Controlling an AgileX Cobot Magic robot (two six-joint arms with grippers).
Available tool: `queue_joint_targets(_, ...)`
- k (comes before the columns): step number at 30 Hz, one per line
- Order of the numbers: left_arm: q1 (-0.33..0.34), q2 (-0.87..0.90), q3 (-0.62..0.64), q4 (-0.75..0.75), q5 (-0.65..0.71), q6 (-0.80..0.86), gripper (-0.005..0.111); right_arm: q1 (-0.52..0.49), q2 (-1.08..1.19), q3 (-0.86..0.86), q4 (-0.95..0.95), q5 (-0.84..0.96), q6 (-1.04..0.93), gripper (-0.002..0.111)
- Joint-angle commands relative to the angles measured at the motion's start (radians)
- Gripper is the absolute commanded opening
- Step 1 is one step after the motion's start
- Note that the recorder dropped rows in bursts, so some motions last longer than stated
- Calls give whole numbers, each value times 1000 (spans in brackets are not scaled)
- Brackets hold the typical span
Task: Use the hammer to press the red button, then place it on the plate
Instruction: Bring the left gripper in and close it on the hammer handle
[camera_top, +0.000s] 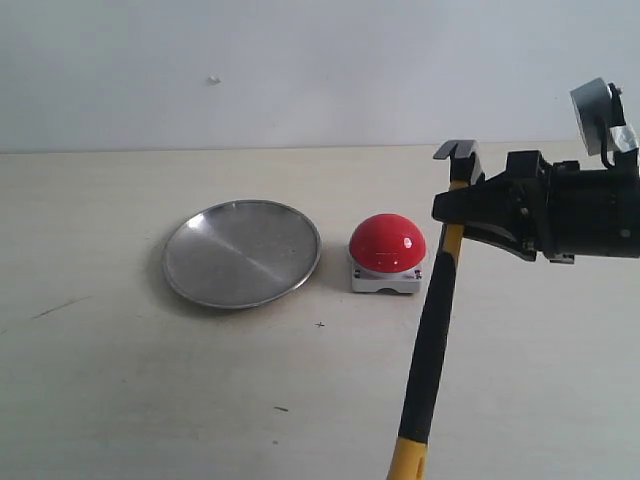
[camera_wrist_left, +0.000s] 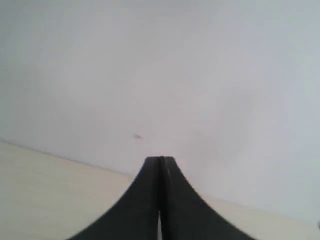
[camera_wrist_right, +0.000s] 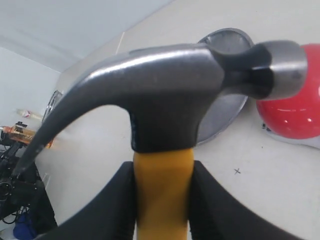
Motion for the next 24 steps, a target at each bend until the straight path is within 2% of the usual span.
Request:
queue_joint_targets(1, -46, 210, -22, 336, -283, -207, 0, 56, -16, -45, 44, 3, 0, 0)
queue_joint_targets(6, -46, 469, -153, 602, -495, -286, 0, 156, -16, -91, 44, -150, 42, 0)
queue_joint_targets(10, -46, 635, -261, 785, -546, -368, 1, 202, -16, -141, 44, -209, 107, 0)
queue_joint_targets(13, -46, 752, -307, 827, -589, -380, 11, 206, -16, -160, 44, -232, 157, 0)
queue_joint_targets(17, -64, 907, -330, 812, -648, -336, 36, 206, -16, -167, 44, -293, 193, 0)
queue_joint_targets(19, -102, 987, -347, 809, -645, -330, 47, 206, -16, -174, 44, -308, 195, 0)
queue_joint_targets(20, -149, 1058, -375, 811, -645, -314, 50, 206, -16, -184, 44, -320, 195, 0)
queue_joint_targets(23, -264, 1181, -472, 820, -602, -332, 51, 206, -16, -193, 44, -327, 212, 0)
queue_joint_targets(24, -330, 1225, -519, 825, -568, -363, 51, 206, -16, -198, 44, -329, 212, 0)
